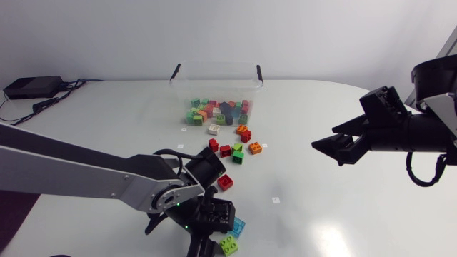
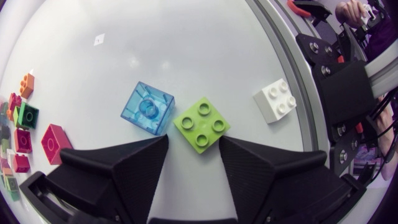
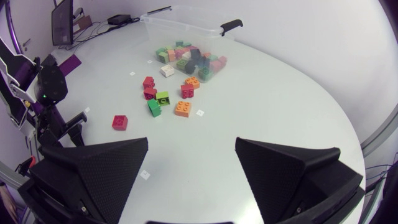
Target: Place the duplo bricks in the container
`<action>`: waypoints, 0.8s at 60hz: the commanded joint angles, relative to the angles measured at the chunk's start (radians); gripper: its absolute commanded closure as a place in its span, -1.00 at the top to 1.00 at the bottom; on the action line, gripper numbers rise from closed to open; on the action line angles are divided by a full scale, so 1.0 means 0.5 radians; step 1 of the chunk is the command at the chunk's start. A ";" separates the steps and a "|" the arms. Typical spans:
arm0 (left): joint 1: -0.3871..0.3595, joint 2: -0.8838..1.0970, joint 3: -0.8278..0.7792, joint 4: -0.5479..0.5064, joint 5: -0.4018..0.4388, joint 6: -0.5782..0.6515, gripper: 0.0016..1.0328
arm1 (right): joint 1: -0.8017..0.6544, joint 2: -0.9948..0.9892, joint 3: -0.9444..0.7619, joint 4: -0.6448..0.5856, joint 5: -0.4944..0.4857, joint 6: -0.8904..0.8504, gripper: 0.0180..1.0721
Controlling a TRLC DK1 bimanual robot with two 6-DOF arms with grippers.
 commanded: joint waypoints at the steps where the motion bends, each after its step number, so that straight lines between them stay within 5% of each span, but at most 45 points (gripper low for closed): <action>1: -0.022 0.049 0.028 -0.039 -0.008 0.002 -0.13 | -0.027 0.014 -0.057 0.024 -0.029 -0.071 0.93; 14: -0.068 0.027 -0.002 -0.006 -0.002 0.085 -0.58 | -0.048 0.054 -0.082 0.030 -0.069 -0.135 0.93; 26: -0.053 0.064 -0.030 -0.002 -0.005 0.101 -0.59 | 0.068 0.026 -0.156 -0.016 -0.100 -0.246 0.93; 48: 0.189 -0.031 -0.187 -0.012 -0.008 0.156 -0.59 | 0.608 0.072 -0.352 -0.139 -0.045 -0.448 0.93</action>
